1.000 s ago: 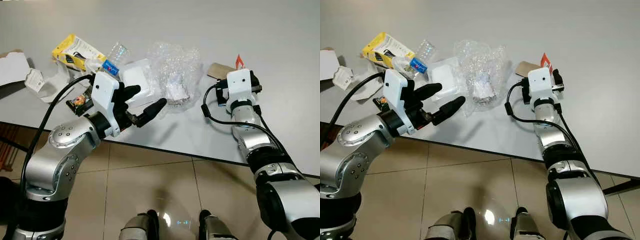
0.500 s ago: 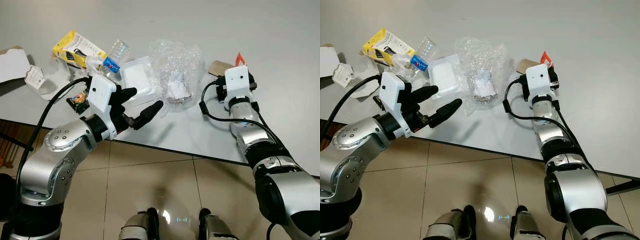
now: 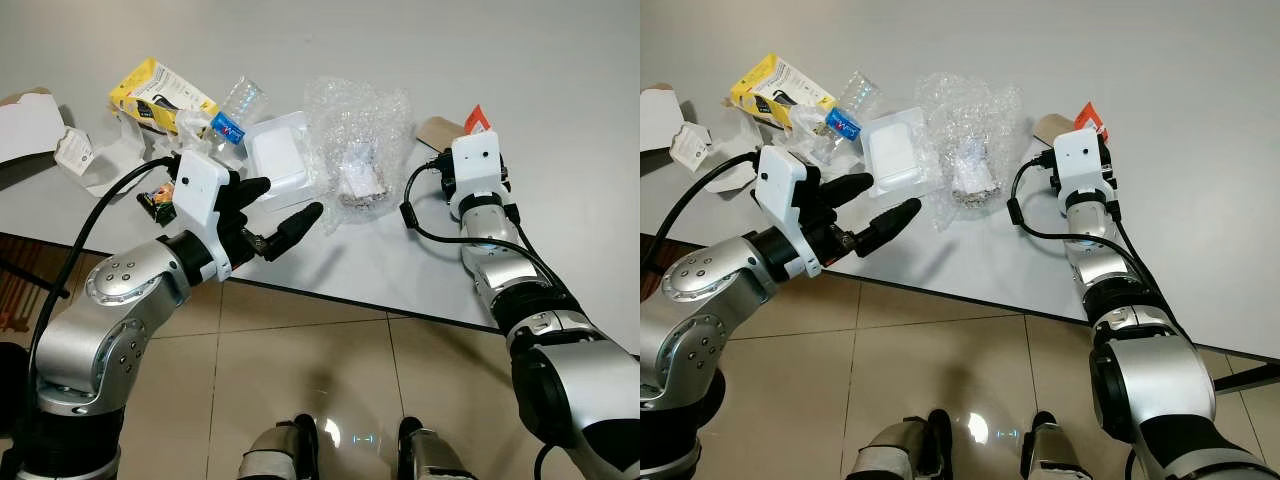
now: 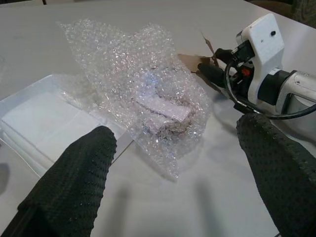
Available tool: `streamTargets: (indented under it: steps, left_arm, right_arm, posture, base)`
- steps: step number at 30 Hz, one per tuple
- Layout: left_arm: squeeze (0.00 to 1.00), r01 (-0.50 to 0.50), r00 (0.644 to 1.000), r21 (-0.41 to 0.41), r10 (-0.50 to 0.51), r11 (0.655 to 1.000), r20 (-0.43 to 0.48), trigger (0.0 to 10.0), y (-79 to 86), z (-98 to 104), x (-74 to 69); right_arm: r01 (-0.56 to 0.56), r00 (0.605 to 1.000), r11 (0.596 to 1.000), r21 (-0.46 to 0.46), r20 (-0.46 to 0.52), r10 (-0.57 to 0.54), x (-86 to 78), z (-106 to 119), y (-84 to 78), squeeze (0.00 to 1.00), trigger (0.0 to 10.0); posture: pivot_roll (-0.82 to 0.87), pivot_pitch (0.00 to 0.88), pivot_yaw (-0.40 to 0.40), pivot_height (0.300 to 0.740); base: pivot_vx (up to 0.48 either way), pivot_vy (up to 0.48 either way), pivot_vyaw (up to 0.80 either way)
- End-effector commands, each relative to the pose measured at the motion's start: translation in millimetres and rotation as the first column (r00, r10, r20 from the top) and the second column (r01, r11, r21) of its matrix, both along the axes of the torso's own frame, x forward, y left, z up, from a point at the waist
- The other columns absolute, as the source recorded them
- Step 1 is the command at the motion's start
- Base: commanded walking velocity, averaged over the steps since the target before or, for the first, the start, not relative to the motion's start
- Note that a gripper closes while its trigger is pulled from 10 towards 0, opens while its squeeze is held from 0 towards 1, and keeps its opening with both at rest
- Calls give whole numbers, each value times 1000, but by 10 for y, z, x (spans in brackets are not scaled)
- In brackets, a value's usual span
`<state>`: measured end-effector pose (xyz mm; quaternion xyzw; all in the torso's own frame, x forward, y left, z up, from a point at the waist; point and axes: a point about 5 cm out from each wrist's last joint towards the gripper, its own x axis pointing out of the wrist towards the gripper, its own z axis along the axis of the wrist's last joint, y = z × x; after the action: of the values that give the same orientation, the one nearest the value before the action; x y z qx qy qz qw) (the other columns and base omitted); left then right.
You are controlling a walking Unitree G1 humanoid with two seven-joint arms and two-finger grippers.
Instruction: Picking trash to rubbish bin
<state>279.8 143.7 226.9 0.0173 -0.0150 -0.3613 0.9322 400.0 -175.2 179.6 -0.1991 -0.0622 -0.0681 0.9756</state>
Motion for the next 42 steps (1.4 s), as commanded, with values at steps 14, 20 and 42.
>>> streamTargets:
  steps: [14, 20, 42]
  left_arm:
    - [0, -16, 1000, 11, 16, 1000, 1, 10000, 61, 21, -40]
    - [0, -16, 1000, 14, 16, 1000, -1, 10000, 66, 18, -32]
    - [0, -14, 1000, 11, 14, 1000, 6, 10000, 42, 15, 11]
  right_arm:
    - [15, 997, 1000, -11, -73, -16, -49, -203, -9, 0, 0]
    - [26, 997, 1000, -17, -75, -27, -60, -227, -25, 0, 0]
    - [77, 996, 997, 6, -41, -77, -187, -382, -149, 0, 0]
  posture:
    - [263, 292, 149, 740]
    - [264, 286, 150, 740]
    - [248, 262, 146, 740]
  base:
    - [0, 0, 0]
    - [0, 0, 0]
    - [0, 0, 0]
